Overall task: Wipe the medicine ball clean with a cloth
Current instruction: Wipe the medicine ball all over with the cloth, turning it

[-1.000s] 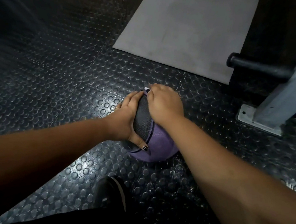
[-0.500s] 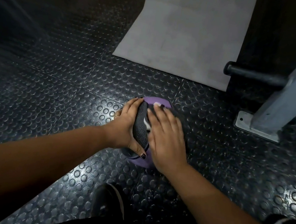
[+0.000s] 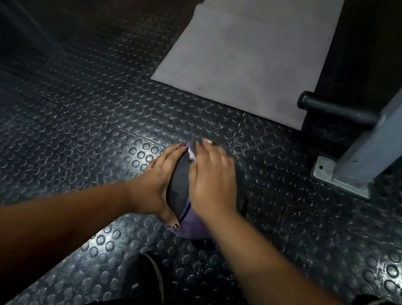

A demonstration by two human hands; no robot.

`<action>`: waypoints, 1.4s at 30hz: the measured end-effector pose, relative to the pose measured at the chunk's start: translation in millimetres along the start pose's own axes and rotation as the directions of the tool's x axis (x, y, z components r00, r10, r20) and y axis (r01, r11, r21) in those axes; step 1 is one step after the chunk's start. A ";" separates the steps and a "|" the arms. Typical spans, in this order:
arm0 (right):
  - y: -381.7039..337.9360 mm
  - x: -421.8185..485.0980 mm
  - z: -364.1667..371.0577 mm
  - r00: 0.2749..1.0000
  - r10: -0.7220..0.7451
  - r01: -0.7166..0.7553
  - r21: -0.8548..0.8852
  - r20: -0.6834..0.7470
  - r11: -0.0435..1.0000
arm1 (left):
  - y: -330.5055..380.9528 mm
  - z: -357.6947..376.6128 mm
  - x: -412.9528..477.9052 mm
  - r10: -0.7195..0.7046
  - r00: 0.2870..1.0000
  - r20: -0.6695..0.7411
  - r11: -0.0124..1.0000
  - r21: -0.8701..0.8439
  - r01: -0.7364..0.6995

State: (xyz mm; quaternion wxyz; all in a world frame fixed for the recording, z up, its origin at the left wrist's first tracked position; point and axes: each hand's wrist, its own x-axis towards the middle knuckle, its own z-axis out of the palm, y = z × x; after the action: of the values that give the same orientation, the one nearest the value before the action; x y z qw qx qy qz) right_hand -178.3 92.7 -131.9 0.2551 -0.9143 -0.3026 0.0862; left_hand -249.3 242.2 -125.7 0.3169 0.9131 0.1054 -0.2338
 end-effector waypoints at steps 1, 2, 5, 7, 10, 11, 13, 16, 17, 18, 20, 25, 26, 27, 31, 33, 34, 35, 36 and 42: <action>-2.1 -25.4 3.0 1.000 -0.025 0.025 0.016 0.006 1.000 | -2.7 0.9 -4.3 0.005 1.000 0.004 1.000 0.004 -0.005; -2.0 -48.5 6.6 0.998 -0.063 0.062 0.024 0.025 0.998 | -5.8 3.3 -9.6 0.014 1.000 -0.005 1.000 0.011 -0.014; 5.4 -80.2 17.5 0.984 -0.180 0.180 0.028 0.016 0.983 | -14.3 14.8 -25.3 0.124 0.988 -0.097 0.990 0.082 -0.116; 3.5 -70.8 17.0 0.984 -0.177 0.177 0.014 0.012 0.984 | -18.5 20.0 -29.7 0.150 0.979 -0.137 0.987 0.082 -0.139; -5.6 -31.1 9.9 0.996 -0.084 0.082 0.045 0.031 0.996 | -21.9 19.8 -26.9 0.135 0.977 -0.164 0.991 0.028 -0.133; -7.2 -15.8 7.8 0.997 -0.062 0.059 0.052 0.044 0.997 | -22.8 18.4 -26.3 0.121 0.979 -0.166 0.993 0.010 -0.121; -2.7 10.7 4.6 0.995 -0.062 0.057 0.074 0.075 0.996 | -25.9 16.2 -25.9 0.100 0.981 -0.165 0.995 -0.001 -0.101; 14.4 34.1 5.8 0.985 -0.048 0.019 0.172 0.168 0.985 | -31.3 10.6 -28.2 0.076 0.990 -0.122 0.997 -0.014 -0.078; 18.3 35.9 6.0 0.980 -0.039 -0.002 0.203 0.194 0.979 | -31.5 7.3 -29.2 0.070 0.993 -0.100 0.997 -0.031 -0.073; 20.9 36.6 6.1 0.978 -0.030 -0.017 0.221 0.208 0.975 | -31.2 4.0 -29.8 0.063 0.994 -0.086 0.996 -0.057 -0.068; 21.5 39.0 6.4 0.979 -0.019 -0.027 0.224 0.204 0.974 | -25.5 -4.1 -31.3 0.014 0.997 -0.069 0.990 -0.140 -0.024; 6.5 25.2 13.1 0.994 -0.064 0.051 0.149 0.085 0.988 | 19.6 -8.9 -24.5 0.060 0.985 -0.164 0.998 -0.006 -0.062; 2.9 18.4 14.7 0.996 -0.071 0.062 0.142 0.055 0.988 | 25.1 -5.1 -19.7 0.055 0.989 -0.140 0.998 0.040 -0.049; -1.2 10.1 16.6 0.997 -0.074 0.069 0.146 0.028 0.987 | 26.3 -0.6 -16.4 0.023 0.994 -0.103 0.997 0.078 -0.015; -4.7 -21.0 20.7 0.994 -0.105 0.103 0.217 0.000 0.971 | 10.3 18.2 -21.4 -0.088 0.995 -0.052 0.987 0.127 0.094; 6.3 -28.2 21.2 0.997 -0.075 0.077 0.285 -0.016 0.955 | 8.3 22.6 -27.6 -0.090 0.994 -0.056 0.980 0.171 0.098; 13.7 -30.1 21.9 1.000 -0.023 0.027 0.338 -0.018 0.941 | 9.3 22.2 -29.7 -0.094 0.994 -0.054 0.980 0.170 0.102; 20.7 -31.4 22.0 0.999 0.047 -0.039 0.405 -0.010 0.914 | 9.6 20.9 -31.0 -0.096 0.994 -0.054 0.982 0.159 0.103; 27.1 -31.6 23.0 0.994 0.112 -0.100 0.466 0.003 0.879 | 9.5 19.0 -31.2 -0.094 0.994 -0.056 0.984 0.144 0.101; 38.8 -13.8 25.8 0.959 0.271 -0.266 0.575 0.079 0.773 | 24.0 8.7 -28.6 -0.141 0.990 -0.032 0.986 0.083 0.143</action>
State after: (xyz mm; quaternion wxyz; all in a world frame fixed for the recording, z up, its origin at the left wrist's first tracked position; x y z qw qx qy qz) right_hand -177.7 68.4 -173.9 0.5079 -0.8267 -0.1270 0.2060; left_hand -269.1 216.9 -104.8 0.2591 0.9188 0.1642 -0.2483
